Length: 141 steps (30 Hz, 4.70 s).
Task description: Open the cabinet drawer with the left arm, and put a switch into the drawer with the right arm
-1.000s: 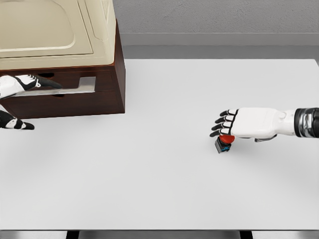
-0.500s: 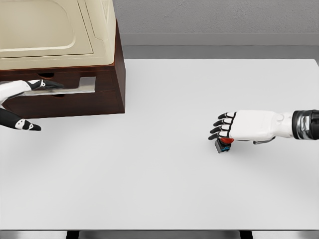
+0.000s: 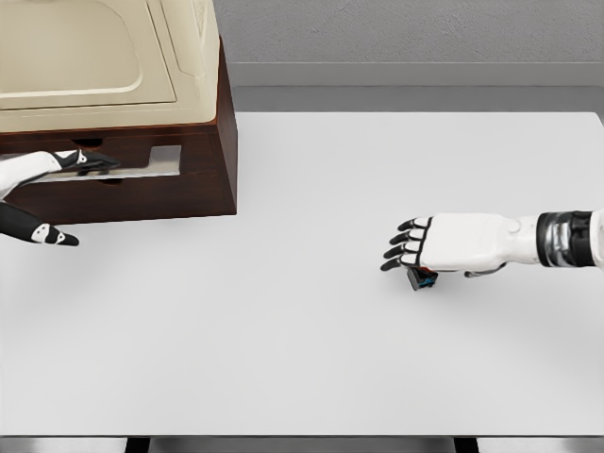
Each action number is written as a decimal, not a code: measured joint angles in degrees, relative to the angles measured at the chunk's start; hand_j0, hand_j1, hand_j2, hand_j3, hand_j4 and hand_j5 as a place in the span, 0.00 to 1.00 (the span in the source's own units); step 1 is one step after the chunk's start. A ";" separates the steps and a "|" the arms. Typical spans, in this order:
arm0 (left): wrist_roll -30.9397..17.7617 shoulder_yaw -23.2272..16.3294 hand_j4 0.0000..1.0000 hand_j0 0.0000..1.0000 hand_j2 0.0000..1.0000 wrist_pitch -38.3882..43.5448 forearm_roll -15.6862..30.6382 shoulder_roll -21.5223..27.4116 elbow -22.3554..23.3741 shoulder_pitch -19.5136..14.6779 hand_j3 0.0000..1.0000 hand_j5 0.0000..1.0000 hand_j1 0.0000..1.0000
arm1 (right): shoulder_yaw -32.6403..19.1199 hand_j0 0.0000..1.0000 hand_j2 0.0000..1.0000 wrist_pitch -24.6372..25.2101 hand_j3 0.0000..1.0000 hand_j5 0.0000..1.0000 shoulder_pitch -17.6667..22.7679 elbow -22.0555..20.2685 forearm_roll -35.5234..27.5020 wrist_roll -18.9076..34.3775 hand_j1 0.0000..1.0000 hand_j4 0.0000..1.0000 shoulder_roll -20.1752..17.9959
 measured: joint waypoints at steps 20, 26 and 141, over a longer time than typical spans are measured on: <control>-0.05 -0.98 0.94 0.94 0.94 1.88 -2.18 -1.21 0.94 -1.23 0.94 0.94 0.94 | 0.76 1.00 1.00 0.00 1.00 1.00 -0.35 0.48 0.00 0.00 1.00 1.00 0.23; 0.14 -1.10 0.91 0.91 0.91 2.09 -1.86 -1.32 1.02 -1.23 0.91 0.91 0.91 | 0.76 1.00 1.00 0.00 1.00 1.00 -0.35 0.48 0.01 0.00 1.00 1.00 0.23; 5.07 -8.72 0.96 0.96 0.96 -27.08 17.35 37.10 -0.07 6.41 0.96 0.96 0.96 | 1.90 1.00 1.00 0.00 1.00 1.00 -1.23 2.22 0.45 0.00 1.00 1.00 0.02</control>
